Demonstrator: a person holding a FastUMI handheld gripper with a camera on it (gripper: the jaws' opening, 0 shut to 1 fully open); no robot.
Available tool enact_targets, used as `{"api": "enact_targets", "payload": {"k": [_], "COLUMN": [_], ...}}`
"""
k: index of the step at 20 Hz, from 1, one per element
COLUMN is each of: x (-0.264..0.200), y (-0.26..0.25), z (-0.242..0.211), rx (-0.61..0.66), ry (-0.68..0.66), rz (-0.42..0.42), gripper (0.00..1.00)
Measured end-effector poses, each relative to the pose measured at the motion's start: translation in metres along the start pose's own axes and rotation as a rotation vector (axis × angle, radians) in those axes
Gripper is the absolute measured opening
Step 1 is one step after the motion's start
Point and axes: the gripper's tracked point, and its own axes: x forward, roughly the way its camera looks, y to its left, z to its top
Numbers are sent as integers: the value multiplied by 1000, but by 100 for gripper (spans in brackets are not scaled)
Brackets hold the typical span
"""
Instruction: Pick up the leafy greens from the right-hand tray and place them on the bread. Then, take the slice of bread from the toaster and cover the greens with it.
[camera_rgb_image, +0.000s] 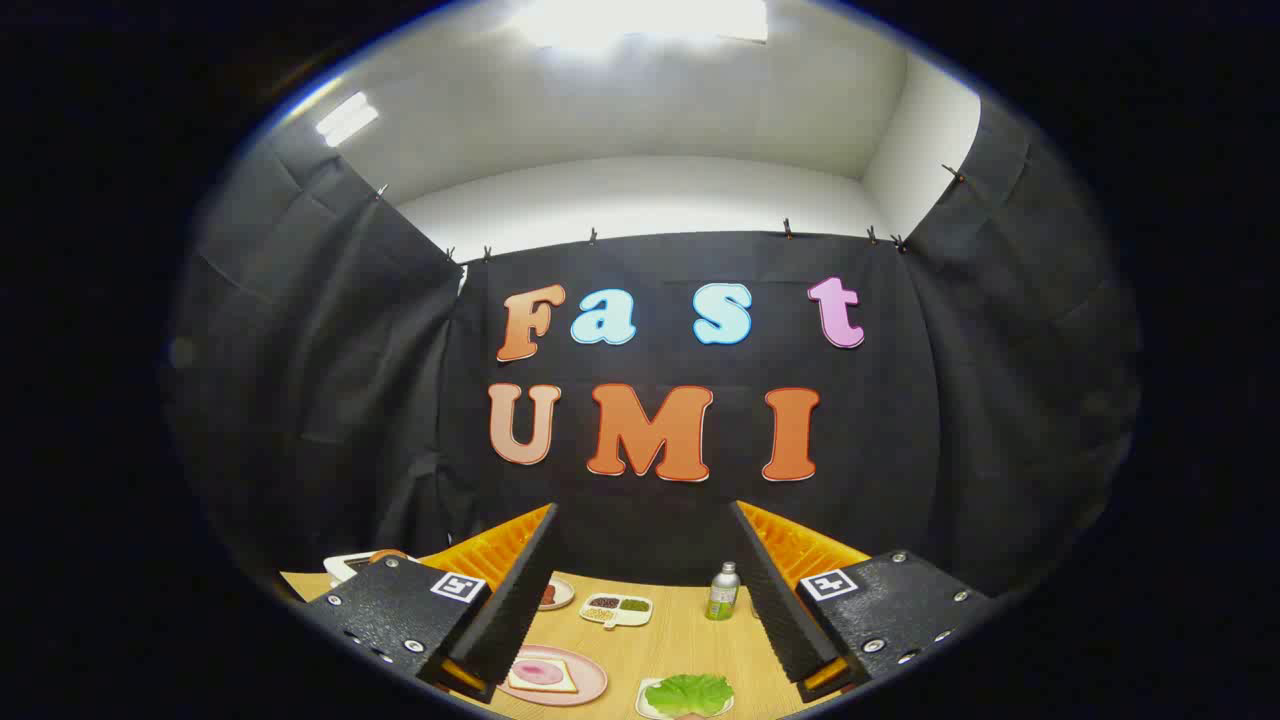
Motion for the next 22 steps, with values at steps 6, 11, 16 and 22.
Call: {"api": "enact_targets", "payload": {"k": [6,11,16,22], "x": [-4,-7,-5,-1], "y": [11,14,18,8], "z": [4,1,-4,-14], "rx": [-6,-13,-10,-9], "ry": [17,36,54,76], "rz": [19,16,16,2], "gripper": [98,98,98,98]}}
